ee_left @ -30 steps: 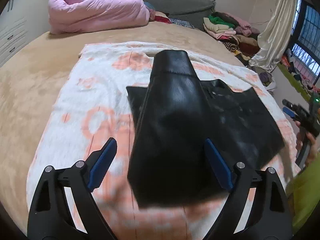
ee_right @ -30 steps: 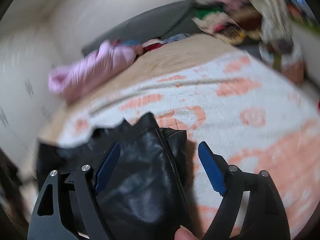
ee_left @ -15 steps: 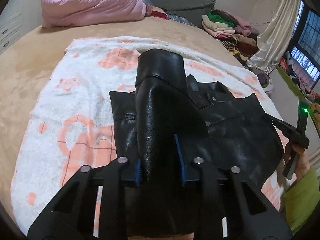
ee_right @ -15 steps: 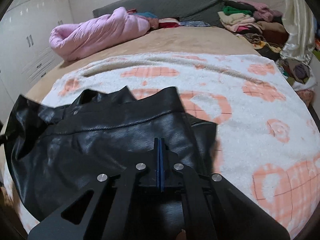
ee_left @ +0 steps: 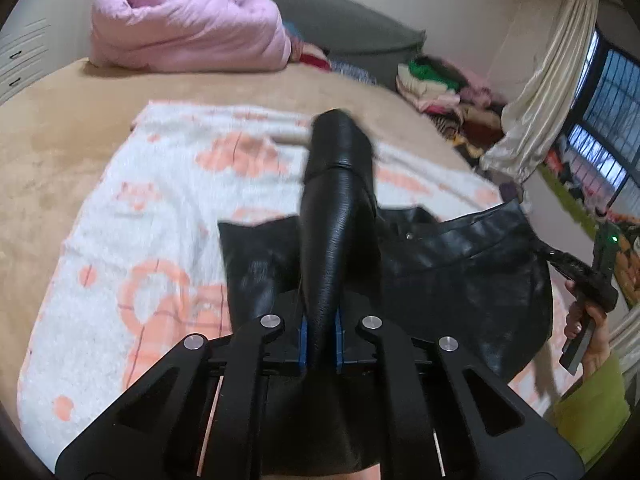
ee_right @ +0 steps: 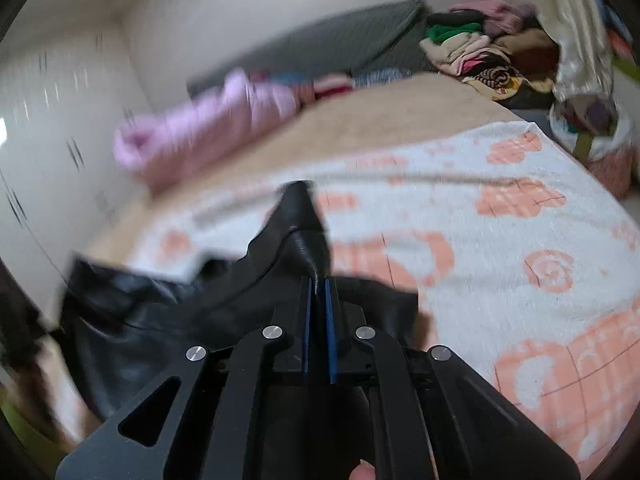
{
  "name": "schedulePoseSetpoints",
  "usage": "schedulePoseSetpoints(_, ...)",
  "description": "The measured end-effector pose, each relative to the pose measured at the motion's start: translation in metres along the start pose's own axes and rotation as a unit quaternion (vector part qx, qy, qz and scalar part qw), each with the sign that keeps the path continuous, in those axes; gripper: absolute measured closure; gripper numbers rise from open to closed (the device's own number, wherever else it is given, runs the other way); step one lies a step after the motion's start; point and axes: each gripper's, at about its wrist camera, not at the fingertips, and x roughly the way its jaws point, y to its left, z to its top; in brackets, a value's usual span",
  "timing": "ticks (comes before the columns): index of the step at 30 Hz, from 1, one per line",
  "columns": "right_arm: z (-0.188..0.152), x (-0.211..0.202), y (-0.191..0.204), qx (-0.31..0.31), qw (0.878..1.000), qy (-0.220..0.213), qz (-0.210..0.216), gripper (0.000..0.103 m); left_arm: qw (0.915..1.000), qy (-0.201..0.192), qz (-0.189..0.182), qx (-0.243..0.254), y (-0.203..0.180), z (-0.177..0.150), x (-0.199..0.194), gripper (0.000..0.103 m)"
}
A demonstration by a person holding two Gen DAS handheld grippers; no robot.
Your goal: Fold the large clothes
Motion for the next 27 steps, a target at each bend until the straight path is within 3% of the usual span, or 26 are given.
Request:
schedulePoseSetpoints(4, 0.007, -0.012, -0.024, 0.071, 0.996, -0.039, 0.028, 0.098, 0.9998, -0.014, 0.007, -0.012, 0.003, 0.012, 0.006, 0.1)
schedulePoseSetpoints(9, -0.009, 0.026, -0.036, 0.081, 0.996, 0.01, -0.032, 0.098, 0.999, 0.025, 0.009, -0.036, 0.02, 0.012, 0.047, 0.098)
schedulePoseSetpoints(11, -0.018, 0.041, -0.041, 0.082, 0.994, 0.034, -0.066, 0.097, 0.9981, 0.038, 0.03, -0.038, 0.026, 0.007, 0.063, 0.091)
schedulePoseSetpoints(13, -0.022, 0.047, -0.043, 0.084, 0.992, 0.045, -0.078, 0.091, 0.9968, 0.045, 0.049, -0.045, 0.033, 0.003, 0.07, 0.074)
schedulePoseSetpoints(14, -0.024, 0.049, -0.042, 0.08, 0.992, 0.05, -0.08, 0.09, 0.9963, 0.047, 0.054, -0.047, 0.035, 0.003, 0.07, 0.071)
schedulePoseSetpoints(15, -0.024, 0.05, -0.039, 0.068, 0.993, 0.053, -0.082, 0.083, 0.9962, 0.048, 0.055, -0.048, 0.036, 0.003, 0.069, 0.07)
schedulePoseSetpoints(17, -0.021, 0.047, -0.033, 0.05, 0.993, 0.05, -0.092, 0.052, 0.9966, 0.045, 0.049, -0.048, 0.035, 0.007, 0.066, 0.064)
schedulePoseSetpoints(18, -0.02, 0.045, -0.031, 0.046, 0.994, 0.043, -0.087, 0.036, 0.997, 0.043, 0.041, -0.05, 0.035, 0.01, 0.065, 0.054)
schedulePoseSetpoints(19, -0.018, 0.042, -0.028, 0.04, 0.995, 0.031, -0.083, 0.034, 0.9971, 0.044, 0.036, -0.05, 0.035, 0.013, 0.066, 0.043)
schedulePoseSetpoints(21, -0.017, 0.044, -0.024, 0.024, 0.996, 0.029, -0.078, 0.034, 0.9974, 0.044, 0.035, -0.045, 0.032, 0.019, 0.07, 0.036)
schedulePoseSetpoints(23, -0.019, 0.048, -0.02, 0.0, 0.996, 0.035, -0.076, 0.036, 0.9971, 0.051, 0.046, -0.034, 0.028, 0.027, 0.079, 0.035)
schedulePoseSetpoints(24, -0.021, 0.052, -0.017, -0.015, 0.996, 0.041, -0.081, 0.061, 0.9964, 0.054, 0.057, -0.032, 0.028, 0.029, 0.084, 0.04)
schedulePoseSetpoints(25, -0.024, 0.057, -0.015, -0.028, 0.994, 0.052, -0.09, 0.094, 0.9959, 0.053, 0.066, -0.031, 0.029, 0.031, 0.087, 0.072)
schedulePoseSetpoints(27, -0.023, 0.055, -0.015, -0.025, 0.994, 0.048, -0.093, 0.098, 0.996, 0.051, 0.069, -0.023, 0.027, 0.037, 0.088, 0.085)
